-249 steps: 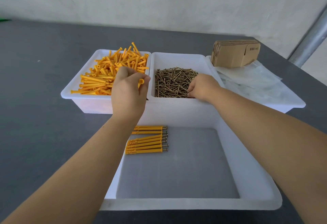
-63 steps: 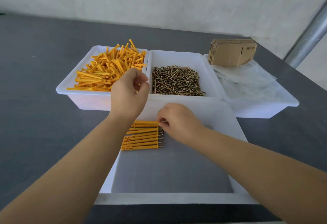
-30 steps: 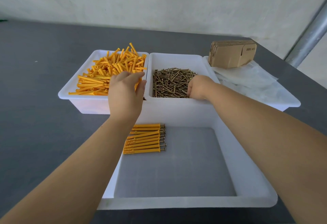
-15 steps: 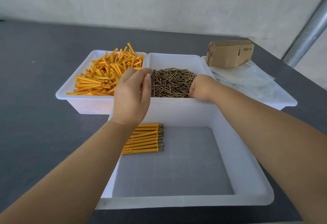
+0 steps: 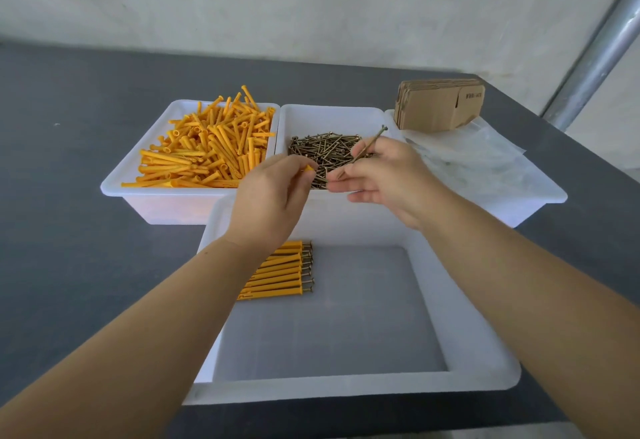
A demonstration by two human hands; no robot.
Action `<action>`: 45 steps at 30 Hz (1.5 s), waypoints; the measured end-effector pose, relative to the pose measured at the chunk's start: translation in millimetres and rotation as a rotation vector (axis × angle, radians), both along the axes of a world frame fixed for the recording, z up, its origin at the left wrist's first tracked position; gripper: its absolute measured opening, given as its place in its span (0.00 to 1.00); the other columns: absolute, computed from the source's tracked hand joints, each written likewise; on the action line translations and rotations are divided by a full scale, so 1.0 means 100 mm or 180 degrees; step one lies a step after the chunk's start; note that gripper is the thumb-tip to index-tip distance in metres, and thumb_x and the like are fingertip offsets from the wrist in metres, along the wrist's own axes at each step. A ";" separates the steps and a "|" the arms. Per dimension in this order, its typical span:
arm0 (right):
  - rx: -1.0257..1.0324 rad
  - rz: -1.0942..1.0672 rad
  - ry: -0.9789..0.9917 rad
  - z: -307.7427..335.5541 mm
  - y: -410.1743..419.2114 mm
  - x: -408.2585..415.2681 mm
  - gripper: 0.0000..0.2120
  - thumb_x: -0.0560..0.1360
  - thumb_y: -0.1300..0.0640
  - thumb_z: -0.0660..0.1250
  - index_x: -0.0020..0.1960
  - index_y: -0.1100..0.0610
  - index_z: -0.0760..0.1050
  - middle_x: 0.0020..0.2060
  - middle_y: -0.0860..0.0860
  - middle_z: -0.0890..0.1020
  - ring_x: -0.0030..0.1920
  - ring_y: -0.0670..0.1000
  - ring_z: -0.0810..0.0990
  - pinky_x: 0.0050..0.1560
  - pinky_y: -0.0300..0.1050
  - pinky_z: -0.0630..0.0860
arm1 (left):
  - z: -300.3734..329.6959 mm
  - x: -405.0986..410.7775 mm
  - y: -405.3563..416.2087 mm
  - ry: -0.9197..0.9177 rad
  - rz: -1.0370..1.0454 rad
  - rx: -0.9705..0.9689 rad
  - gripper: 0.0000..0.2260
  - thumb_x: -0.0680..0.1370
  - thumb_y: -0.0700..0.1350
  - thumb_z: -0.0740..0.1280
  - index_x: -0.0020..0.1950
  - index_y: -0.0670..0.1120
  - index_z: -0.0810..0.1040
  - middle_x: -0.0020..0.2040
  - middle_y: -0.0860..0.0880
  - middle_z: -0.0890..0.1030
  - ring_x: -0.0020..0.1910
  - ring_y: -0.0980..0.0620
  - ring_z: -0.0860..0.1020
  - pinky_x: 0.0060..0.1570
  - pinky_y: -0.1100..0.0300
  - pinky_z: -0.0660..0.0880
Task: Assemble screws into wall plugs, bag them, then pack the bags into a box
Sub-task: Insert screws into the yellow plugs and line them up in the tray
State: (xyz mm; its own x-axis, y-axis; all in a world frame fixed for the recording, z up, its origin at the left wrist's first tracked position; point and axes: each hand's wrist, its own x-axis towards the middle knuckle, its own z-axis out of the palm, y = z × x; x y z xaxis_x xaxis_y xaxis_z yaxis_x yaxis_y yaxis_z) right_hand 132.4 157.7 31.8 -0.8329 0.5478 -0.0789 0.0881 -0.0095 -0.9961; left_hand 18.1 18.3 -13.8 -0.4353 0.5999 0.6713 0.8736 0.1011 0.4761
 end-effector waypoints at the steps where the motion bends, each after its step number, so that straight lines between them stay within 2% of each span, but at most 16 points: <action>1: -0.0143 0.0038 0.0167 -0.05 -0.05 0.00 0.09 0.79 0.66 0.62 0.50 0.54 0.67 0.44 0.55 0.87 0.46 0.55 0.87 0.43 0.45 0.79 | -0.01 0.01 0.00 -0.0063 -0.0075 -0.0051 0.08 0.81 0.39 0.64 0.54 0.41 0.82 0.39 0.49 0.79 0.35 0.57 0.71 0.37 0.62 0.66; 5: -0.0340 0.0015 0.0597 -0.22 -0.16 -0.02 0.06 0.82 0.62 0.60 0.49 0.54 0.72 0.48 0.53 0.87 0.52 0.53 0.86 0.42 0.44 0.79 | -0.04 0.01 -0.03 -0.0458 -0.0201 -0.0123 0.08 0.82 0.41 0.64 0.48 0.42 0.81 0.32 0.46 0.77 0.30 0.56 0.69 0.31 0.59 0.66; 8: -0.0061 -0.0170 0.0662 -0.29 -0.17 -0.02 0.07 0.80 0.63 0.64 0.48 0.53 0.78 0.44 0.49 0.85 0.50 0.49 0.84 0.42 0.43 0.78 | -0.04 0.00 -0.05 -0.0561 -0.0280 -0.0195 0.11 0.81 0.42 0.65 0.39 0.42 0.77 0.28 0.50 0.71 0.28 0.55 0.66 0.30 0.60 0.63; 10: 0.0019 -0.0243 0.0715 -0.31 -0.17 0.00 0.08 0.80 0.65 0.64 0.49 0.54 0.78 0.42 0.49 0.84 0.49 0.50 0.84 0.43 0.44 0.78 | -0.03 0.02 -0.05 -0.0554 -0.0381 -0.0282 0.12 0.81 0.43 0.66 0.38 0.41 0.76 0.27 0.51 0.69 0.28 0.54 0.66 0.30 0.59 0.63; 13: 0.0187 -0.0453 0.0864 -0.32 -0.16 0.00 0.11 0.79 0.68 0.63 0.56 0.54 0.73 0.41 0.50 0.84 0.46 0.51 0.85 0.42 0.45 0.79 | -0.04 0.03 -0.05 -0.0561 -0.0485 -0.0381 0.13 0.81 0.44 0.66 0.39 0.38 0.76 0.28 0.45 0.72 0.28 0.50 0.67 0.30 0.55 0.65; 15: 0.0317 -0.0632 0.1001 -0.33 -0.16 0.00 0.17 0.79 0.68 0.63 0.63 0.53 0.68 0.40 0.51 0.84 0.44 0.51 0.85 0.42 0.44 0.79 | -0.07 0.02 -0.04 -0.0608 -0.0527 -0.0414 0.14 0.81 0.45 0.66 0.40 0.37 0.76 0.30 0.41 0.74 0.29 0.49 0.68 0.31 0.54 0.66; 19: 0.0689 -0.0556 0.1056 -0.35 -0.17 0.01 0.33 0.77 0.68 0.67 0.75 0.50 0.58 0.39 0.51 0.84 0.44 0.52 0.86 0.43 0.44 0.82 | -0.09 0.02 -0.03 -0.0723 -0.0649 -0.0458 0.13 0.81 0.44 0.66 0.41 0.37 0.77 0.31 0.41 0.74 0.27 0.56 0.65 0.28 0.64 0.61; 22: 0.0883 -0.0554 0.1025 -0.36 -0.18 0.02 0.29 0.76 0.68 0.67 0.72 0.49 0.63 0.40 0.52 0.85 0.43 0.52 0.87 0.42 0.45 0.82 | -0.09 0.03 -0.04 -0.0808 -0.0712 -0.0472 0.13 0.81 0.44 0.66 0.41 0.37 0.77 0.29 0.42 0.74 0.26 0.57 0.66 0.27 0.69 0.61; 28: 0.0802 -0.0737 0.1067 -0.36 -0.18 0.02 0.25 0.76 0.68 0.68 0.68 0.51 0.65 0.41 0.53 0.85 0.44 0.51 0.86 0.42 0.46 0.82 | -0.08 0.03 -0.03 -0.0926 -0.0812 -0.0442 0.12 0.81 0.44 0.65 0.44 0.37 0.80 0.32 0.45 0.77 0.26 0.60 0.69 0.29 0.73 0.64; 32: 0.1334 -0.0766 0.0838 -0.39 -0.21 0.01 0.20 0.75 0.63 0.72 0.64 0.51 0.73 0.42 0.47 0.85 0.46 0.46 0.84 0.49 0.49 0.82 | -0.08 0.03 -0.04 -0.0992 -0.0774 -0.0421 0.12 0.81 0.45 0.65 0.45 0.37 0.80 0.32 0.44 0.76 0.26 0.60 0.68 0.28 0.71 0.63; 34: 0.1554 -0.0723 0.0841 -0.41 -0.22 0.03 0.13 0.77 0.60 0.70 0.60 0.54 0.80 0.43 0.44 0.84 0.44 0.43 0.82 0.47 0.46 0.80 | -0.06 0.01 -0.04 -0.0972 -0.0654 -0.0304 0.11 0.81 0.44 0.65 0.45 0.38 0.80 0.31 0.49 0.73 0.28 0.60 0.68 0.30 0.70 0.62; 36: 0.1833 -0.0652 0.0895 -0.43 -0.23 0.05 0.09 0.78 0.59 0.69 0.56 0.54 0.83 0.42 0.41 0.82 0.40 0.40 0.79 0.43 0.41 0.75 | -0.03 0.00 -0.05 -0.0815 -0.0563 -0.0246 0.08 0.81 0.41 0.65 0.46 0.41 0.81 0.35 0.51 0.73 0.35 0.60 0.70 0.35 0.67 0.65; 38: 0.1924 -0.0634 0.0902 -0.44 -0.25 0.05 0.07 0.78 0.58 0.69 0.55 0.53 0.84 0.41 0.41 0.82 0.38 0.41 0.77 0.41 0.39 0.73 | 0.00 0.00 -0.06 -0.0683 -0.0619 -0.0278 0.07 0.80 0.36 0.65 0.51 0.42 0.83 0.39 0.48 0.73 0.41 0.59 0.71 0.40 0.66 0.67; 40: 0.1797 -0.0613 0.0862 -0.43 -0.25 0.04 0.08 0.76 0.58 0.71 0.55 0.53 0.83 0.40 0.43 0.82 0.36 0.42 0.77 0.39 0.41 0.75 | 0.01 0.01 -0.07 -0.0510 -0.0678 -0.0386 0.11 0.79 0.32 0.64 0.57 0.41 0.83 0.41 0.48 0.73 0.44 0.59 0.71 0.42 0.67 0.68; 43: 0.1893 -0.0453 0.0701 -0.42 -0.23 0.04 0.07 0.75 0.63 0.72 0.49 0.53 0.83 0.36 0.43 0.82 0.36 0.45 0.81 0.38 0.41 0.76 | 0.01 0.03 -0.08 -0.0383 -0.0564 -0.0402 0.14 0.76 0.32 0.67 0.59 0.42 0.83 0.43 0.50 0.75 0.42 0.58 0.73 0.40 0.68 0.68; 45: 0.2026 -0.0417 0.0596 -0.43 -0.20 0.05 0.07 0.73 0.64 0.73 0.46 0.53 0.83 0.36 0.45 0.83 0.37 0.47 0.82 0.39 0.38 0.76 | 0.01 0.01 -0.11 -0.0662 -0.0436 -0.0273 0.13 0.75 0.34 0.71 0.58 0.45 0.83 0.43 0.53 0.78 0.40 0.60 0.76 0.41 0.70 0.69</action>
